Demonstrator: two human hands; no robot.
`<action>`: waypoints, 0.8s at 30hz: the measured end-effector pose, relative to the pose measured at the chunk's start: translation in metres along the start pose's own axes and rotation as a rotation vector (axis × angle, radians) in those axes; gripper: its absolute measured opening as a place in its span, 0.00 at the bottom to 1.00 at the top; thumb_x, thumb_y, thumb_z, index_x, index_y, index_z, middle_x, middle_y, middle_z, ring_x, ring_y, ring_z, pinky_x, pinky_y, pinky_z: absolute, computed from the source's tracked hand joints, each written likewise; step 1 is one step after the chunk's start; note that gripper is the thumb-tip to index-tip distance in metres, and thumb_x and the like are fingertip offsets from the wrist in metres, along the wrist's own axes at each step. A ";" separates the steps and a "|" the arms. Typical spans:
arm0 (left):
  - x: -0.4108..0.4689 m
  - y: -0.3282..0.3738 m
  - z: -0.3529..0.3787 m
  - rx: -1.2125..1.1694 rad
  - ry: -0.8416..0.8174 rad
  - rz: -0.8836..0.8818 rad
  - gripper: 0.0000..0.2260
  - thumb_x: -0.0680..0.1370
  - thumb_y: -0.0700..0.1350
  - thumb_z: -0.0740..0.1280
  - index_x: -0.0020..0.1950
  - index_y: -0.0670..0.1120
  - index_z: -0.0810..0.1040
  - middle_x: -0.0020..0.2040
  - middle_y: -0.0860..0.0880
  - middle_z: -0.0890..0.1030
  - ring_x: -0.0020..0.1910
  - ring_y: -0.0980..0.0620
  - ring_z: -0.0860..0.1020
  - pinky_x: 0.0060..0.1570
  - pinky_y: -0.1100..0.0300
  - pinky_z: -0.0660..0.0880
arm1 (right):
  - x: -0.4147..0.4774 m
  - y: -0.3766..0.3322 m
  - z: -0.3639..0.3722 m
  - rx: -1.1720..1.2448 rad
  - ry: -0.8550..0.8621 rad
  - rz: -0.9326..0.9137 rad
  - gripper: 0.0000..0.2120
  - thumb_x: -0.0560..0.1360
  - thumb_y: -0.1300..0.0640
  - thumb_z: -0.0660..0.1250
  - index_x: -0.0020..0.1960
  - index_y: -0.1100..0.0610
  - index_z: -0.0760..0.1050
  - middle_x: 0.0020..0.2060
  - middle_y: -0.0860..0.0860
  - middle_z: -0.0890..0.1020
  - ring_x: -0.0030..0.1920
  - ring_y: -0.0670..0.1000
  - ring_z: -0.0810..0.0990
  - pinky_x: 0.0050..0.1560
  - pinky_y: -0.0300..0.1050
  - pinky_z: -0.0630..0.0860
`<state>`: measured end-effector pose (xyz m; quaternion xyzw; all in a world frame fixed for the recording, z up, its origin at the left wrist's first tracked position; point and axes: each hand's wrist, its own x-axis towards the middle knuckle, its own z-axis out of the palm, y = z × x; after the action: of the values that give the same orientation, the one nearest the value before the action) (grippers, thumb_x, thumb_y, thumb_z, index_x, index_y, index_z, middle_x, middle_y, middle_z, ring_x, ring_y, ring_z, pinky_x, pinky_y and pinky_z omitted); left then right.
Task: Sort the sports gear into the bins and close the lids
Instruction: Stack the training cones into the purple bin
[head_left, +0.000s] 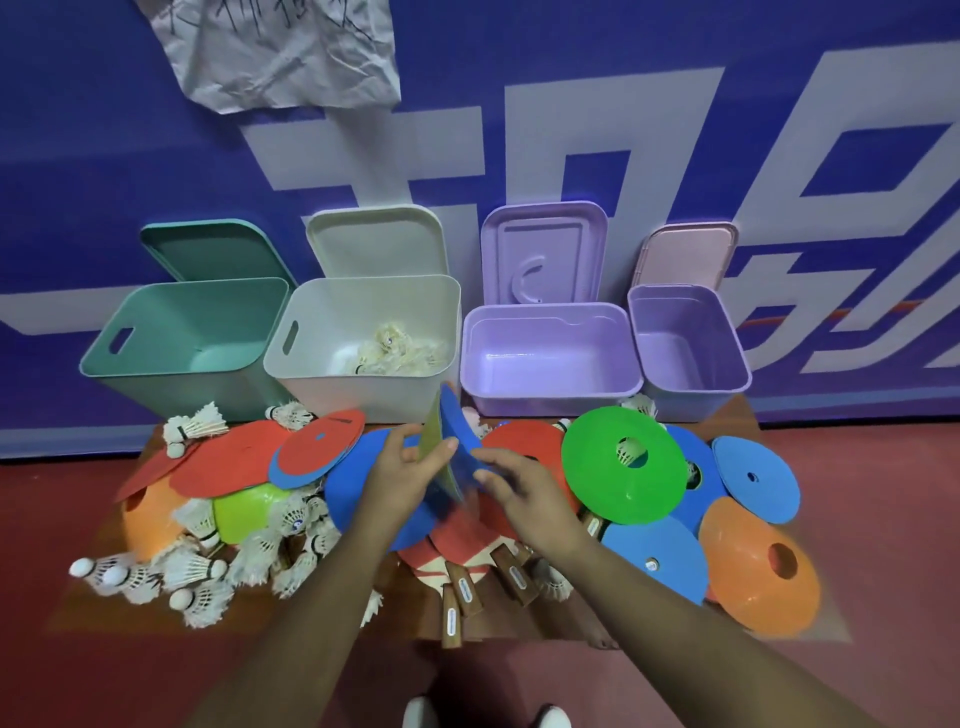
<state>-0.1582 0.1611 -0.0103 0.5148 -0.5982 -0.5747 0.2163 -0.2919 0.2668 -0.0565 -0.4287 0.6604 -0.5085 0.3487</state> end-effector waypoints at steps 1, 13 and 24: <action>0.000 0.001 0.001 -0.029 -0.028 -0.013 0.13 0.73 0.51 0.73 0.54 0.53 0.74 0.44 0.50 0.82 0.42 0.56 0.82 0.51 0.58 0.77 | -0.004 -0.004 0.002 -0.003 -0.014 -0.014 0.12 0.79 0.61 0.64 0.62 0.54 0.79 0.54 0.38 0.82 0.55 0.36 0.79 0.61 0.36 0.73; -0.002 0.013 0.034 0.065 -0.154 0.013 0.18 0.71 0.52 0.75 0.57 0.49 0.76 0.49 0.48 0.82 0.45 0.56 0.80 0.45 0.67 0.75 | -0.019 -0.004 -0.053 0.077 0.002 0.200 0.10 0.80 0.57 0.64 0.58 0.54 0.81 0.52 0.45 0.83 0.55 0.42 0.80 0.58 0.36 0.73; 0.002 0.017 0.071 0.547 -0.091 0.370 0.28 0.64 0.65 0.71 0.58 0.51 0.74 0.55 0.52 0.76 0.56 0.51 0.74 0.56 0.54 0.73 | -0.009 0.112 -0.159 -0.468 0.440 0.785 0.35 0.76 0.39 0.65 0.67 0.67 0.65 0.63 0.64 0.74 0.67 0.64 0.66 0.63 0.55 0.67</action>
<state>-0.2259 0.1889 -0.0131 0.4104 -0.8228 -0.3659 0.1439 -0.4543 0.3477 -0.1270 -0.0975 0.9258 -0.2556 0.2609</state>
